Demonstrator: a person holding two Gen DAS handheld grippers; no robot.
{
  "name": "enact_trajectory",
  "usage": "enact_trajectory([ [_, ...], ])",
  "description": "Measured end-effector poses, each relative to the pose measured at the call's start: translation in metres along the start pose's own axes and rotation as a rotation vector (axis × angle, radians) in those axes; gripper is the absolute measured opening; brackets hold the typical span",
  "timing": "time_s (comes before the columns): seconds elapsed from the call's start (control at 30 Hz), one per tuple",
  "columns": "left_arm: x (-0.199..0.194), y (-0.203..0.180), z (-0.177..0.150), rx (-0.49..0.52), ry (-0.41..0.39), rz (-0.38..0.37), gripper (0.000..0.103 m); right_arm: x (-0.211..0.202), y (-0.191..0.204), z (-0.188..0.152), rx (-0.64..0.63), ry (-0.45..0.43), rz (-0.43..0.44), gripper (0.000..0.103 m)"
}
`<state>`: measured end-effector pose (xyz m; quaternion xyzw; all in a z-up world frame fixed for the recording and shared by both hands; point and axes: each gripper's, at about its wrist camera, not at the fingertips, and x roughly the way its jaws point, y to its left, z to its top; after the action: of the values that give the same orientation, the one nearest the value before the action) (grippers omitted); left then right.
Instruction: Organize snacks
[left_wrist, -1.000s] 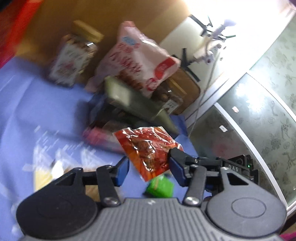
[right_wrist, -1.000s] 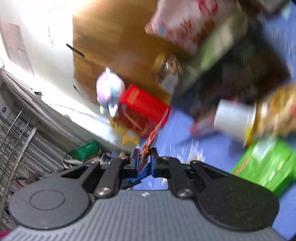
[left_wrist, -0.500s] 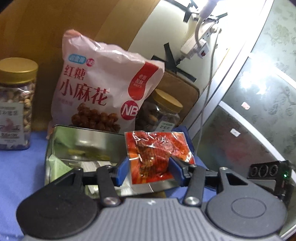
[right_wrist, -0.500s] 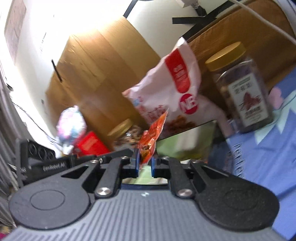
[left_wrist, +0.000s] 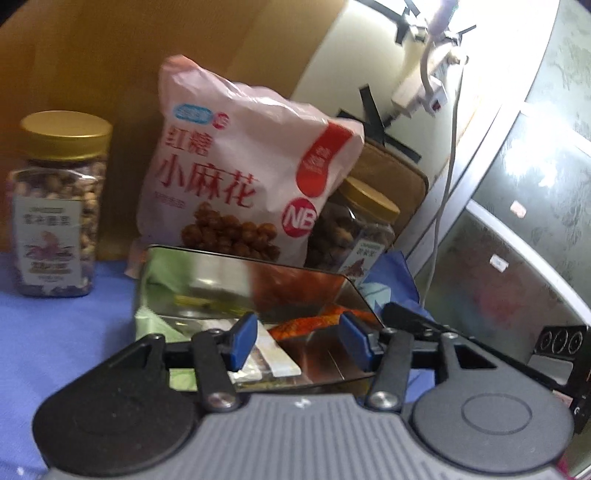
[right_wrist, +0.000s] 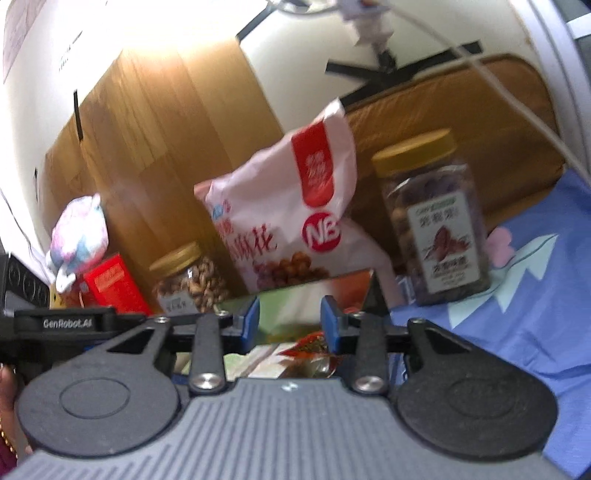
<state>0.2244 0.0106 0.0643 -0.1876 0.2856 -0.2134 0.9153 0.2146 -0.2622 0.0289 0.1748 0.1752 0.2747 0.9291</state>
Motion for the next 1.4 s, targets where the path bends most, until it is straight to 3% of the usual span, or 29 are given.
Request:
enact_trajectory([
  [0.23,-0.047,0.006,-0.028,-0.022,-0.03,0.008,0.053,-0.038,0.002,-0.008,0.045,-0.031,0.039,0.041],
  [0.4,-0.065,0.01,-0.067,-0.034,0.011,0.028,0.054,-0.042,0.021,-0.033,-0.08,0.084,0.043,0.048],
  [0.5,-0.069,0.013,-0.085,-0.046,0.036,0.038,0.054,-0.037,0.027,-0.032,-0.138,0.08,-0.018,0.047],
  [0.6,-0.071,0.016,-0.097,-0.049,0.041,0.042,0.054,-0.028,0.024,-0.013,-0.15,0.049,-0.042,0.047],
  [0.7,-0.072,0.022,-0.103,-0.061,0.027,0.024,0.054,-0.009,0.022,0.007,-0.184,0.039,-0.124,0.047],
  [0.83,-0.064,0.033,-0.108,-0.076,0.043,0.022,0.054,0.03,0.007,0.024,-0.188,0.088,-0.293,0.045],
  [0.93,-0.067,0.031,-0.108,-0.06,0.036,0.0,0.054,0.057,0.016,0.015,-0.325,0.193,-0.343,0.041],
  [1.03,-0.07,0.028,-0.109,-0.044,0.032,-0.003,0.054,0.07,0.035,0.002,-0.404,0.257,-0.329,0.043],
  [1.07,-0.071,0.028,-0.109,-0.045,0.031,-0.009,0.054,0.072,0.042,-0.001,-0.437,0.261,-0.362,0.044],
  [1.17,-0.074,0.029,-0.109,-0.05,0.023,-0.018,0.057,0.074,0.043,0.002,-0.426,0.288,-0.344,0.043],
  [1.3,-0.075,0.03,-0.11,-0.055,0.016,-0.02,0.057,0.054,0.061,0.0,-0.527,0.205,-0.332,0.049],
  [1.4,-0.073,0.03,-0.111,-0.053,0.023,-0.011,0.057,0.04,0.061,0.005,-0.479,0.205,-0.219,0.05],
])
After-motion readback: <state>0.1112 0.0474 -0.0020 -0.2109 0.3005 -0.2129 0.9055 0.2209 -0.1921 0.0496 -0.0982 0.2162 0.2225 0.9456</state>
